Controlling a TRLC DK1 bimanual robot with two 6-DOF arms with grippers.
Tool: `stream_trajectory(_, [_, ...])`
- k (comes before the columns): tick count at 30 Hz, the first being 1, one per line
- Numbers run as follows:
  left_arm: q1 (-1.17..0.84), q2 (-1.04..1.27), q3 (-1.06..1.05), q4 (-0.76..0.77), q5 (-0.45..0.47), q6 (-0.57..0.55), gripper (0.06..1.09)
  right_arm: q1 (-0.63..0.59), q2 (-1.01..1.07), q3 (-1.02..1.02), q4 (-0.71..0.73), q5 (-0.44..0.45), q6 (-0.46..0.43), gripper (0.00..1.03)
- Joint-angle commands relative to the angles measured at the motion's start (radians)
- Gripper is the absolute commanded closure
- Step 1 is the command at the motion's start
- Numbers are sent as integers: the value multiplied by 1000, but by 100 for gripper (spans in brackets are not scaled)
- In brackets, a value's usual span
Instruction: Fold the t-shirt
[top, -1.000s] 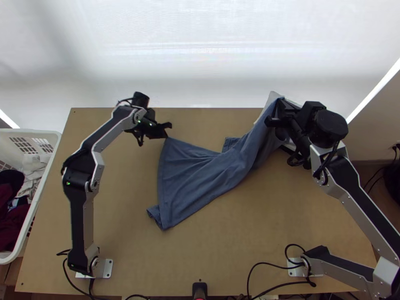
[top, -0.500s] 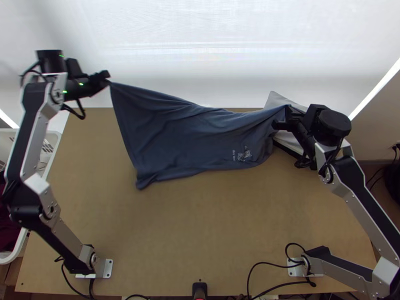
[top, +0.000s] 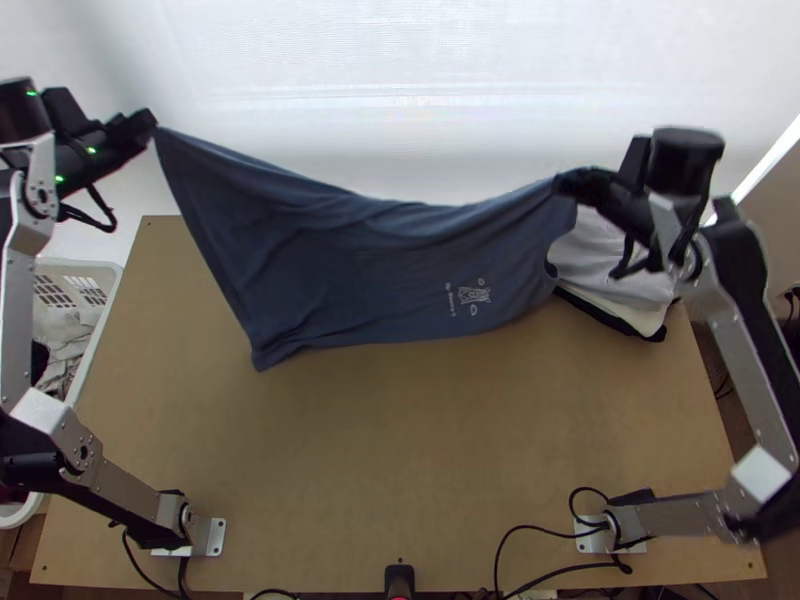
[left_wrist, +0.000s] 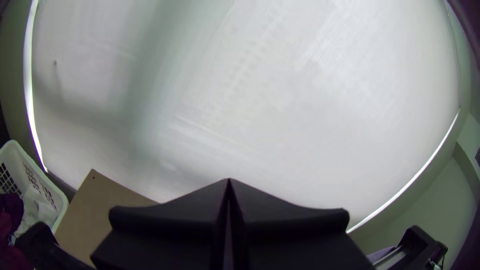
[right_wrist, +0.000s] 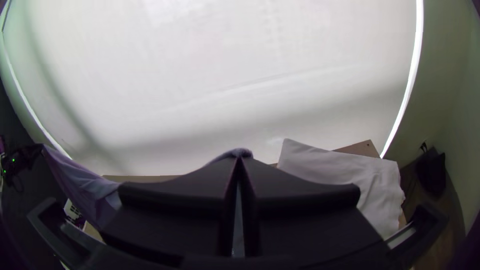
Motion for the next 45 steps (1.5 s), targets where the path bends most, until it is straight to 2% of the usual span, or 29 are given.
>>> stream_trajectory(1, [23, -44, 80, 15, -15, 7, 105, -26, 115, 204, -131, -14, 90, 100])
stream_trajectory(5, [32, -47, 97, 16, -34, 22, 105, -41, 260, 442, -329, -58, 169, 100])
stream_trajectory(10, [32, -50, 95, 15, -108, 67, 105, -56, 283, 455, -312, -80, 190, 100])
stream_trajectory(12, [26, -70, 92, 32, -122, 68, 105, -64, 251, 442, -229, -68, 164, 100])
stream_trajectory(15, [24, -102, 80, 85, -142, 50, 105, -93, 188, 402, -27, -60, 161, 100])
stream_trajectory(19, [11, -140, 78, 136, -169, 44, 105, -110, 118, 402, 211, -42, 98, 100])
stream_trajectory(22, [-6, -180, 64, 188, -202, 44, 105, -110, 61, 391, 334, -38, 23, 100])
stream_trajectory(25, [-8, -231, 51, 243, -208, 45, 105, -109, -14, 346, 406, -38, -6, 100])
stream_trajectory(28, [-3, -266, 48, 256, -211, 53, 105, -107, -105, 291, 410, -40, -15, 100])
stream_trajectory(32, [26, -337, 8, 257, -209, 55, 105, -102, -290, 121, 413, -46, -20, 100])
stream_trajectory(39, [64, -565, -178, 272, -206, 61, 105, -92, -675, -201, 413, -86, -51, 100])
stream_trajectory(45, [75, -765, -354, 279, -205, 61, 105, -52, -841, -227, 252, -91, -43, 100])
